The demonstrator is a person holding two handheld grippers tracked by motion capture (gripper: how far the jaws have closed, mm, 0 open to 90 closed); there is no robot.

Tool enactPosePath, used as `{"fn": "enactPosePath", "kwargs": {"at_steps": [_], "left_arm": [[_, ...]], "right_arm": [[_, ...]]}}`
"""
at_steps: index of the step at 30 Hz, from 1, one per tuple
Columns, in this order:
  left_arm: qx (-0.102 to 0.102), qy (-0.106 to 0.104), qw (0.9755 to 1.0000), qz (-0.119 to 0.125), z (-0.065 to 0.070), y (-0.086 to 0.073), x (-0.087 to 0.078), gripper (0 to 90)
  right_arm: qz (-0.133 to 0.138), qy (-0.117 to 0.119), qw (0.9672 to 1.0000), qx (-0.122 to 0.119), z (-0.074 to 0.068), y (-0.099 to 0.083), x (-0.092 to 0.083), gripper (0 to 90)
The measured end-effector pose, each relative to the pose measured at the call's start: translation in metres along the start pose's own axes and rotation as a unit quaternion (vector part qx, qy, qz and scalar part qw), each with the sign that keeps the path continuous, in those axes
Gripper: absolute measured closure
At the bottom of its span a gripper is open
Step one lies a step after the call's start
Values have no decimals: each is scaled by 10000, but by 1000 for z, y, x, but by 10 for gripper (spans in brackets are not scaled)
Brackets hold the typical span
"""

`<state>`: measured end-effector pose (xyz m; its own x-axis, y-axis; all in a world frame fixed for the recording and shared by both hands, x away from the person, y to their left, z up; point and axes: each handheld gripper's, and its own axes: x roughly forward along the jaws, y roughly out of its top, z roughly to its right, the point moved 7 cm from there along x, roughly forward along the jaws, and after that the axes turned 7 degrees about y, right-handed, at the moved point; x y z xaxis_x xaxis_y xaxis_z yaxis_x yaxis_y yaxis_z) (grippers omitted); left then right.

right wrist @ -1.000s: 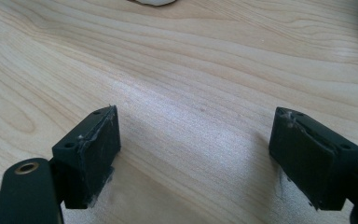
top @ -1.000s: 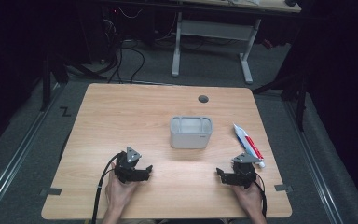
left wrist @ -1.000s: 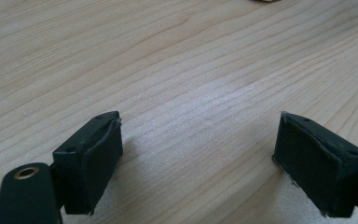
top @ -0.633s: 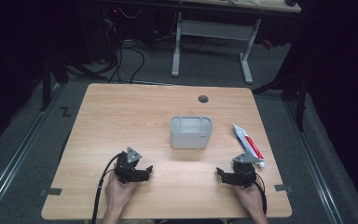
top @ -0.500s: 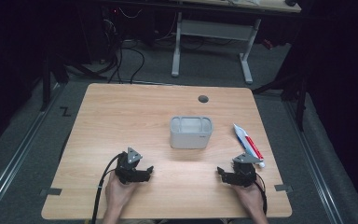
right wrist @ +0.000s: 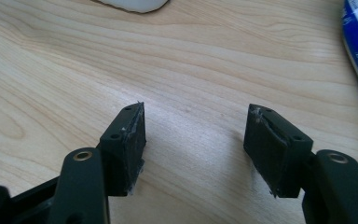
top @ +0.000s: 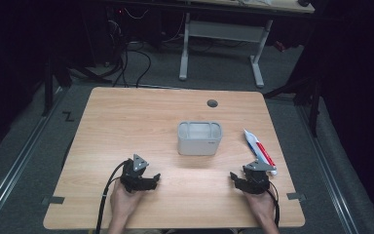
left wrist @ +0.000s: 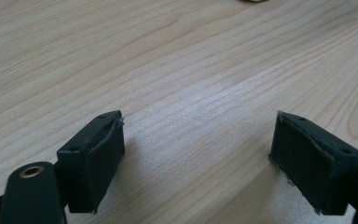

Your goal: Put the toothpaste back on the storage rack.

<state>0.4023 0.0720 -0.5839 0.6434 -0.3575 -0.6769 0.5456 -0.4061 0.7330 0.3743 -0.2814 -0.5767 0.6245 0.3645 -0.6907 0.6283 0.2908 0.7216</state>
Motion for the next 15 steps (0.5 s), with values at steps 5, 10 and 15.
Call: {"fn": "enactPosePath", "kwargs": {"at_steps": [5,10,15], "left_arm": [[-7,7,10000,3,0,0,0,185],[-9,16,10000,3,0,0,0,190],[-13,19,10000,19,0,0,0,195]], "right_arm": [[154,55,9999,29,1,2,-6,402],[204,90,9997,37,1,2,-10,404],[371,6,9993,51,4,2,-18,427]]}}
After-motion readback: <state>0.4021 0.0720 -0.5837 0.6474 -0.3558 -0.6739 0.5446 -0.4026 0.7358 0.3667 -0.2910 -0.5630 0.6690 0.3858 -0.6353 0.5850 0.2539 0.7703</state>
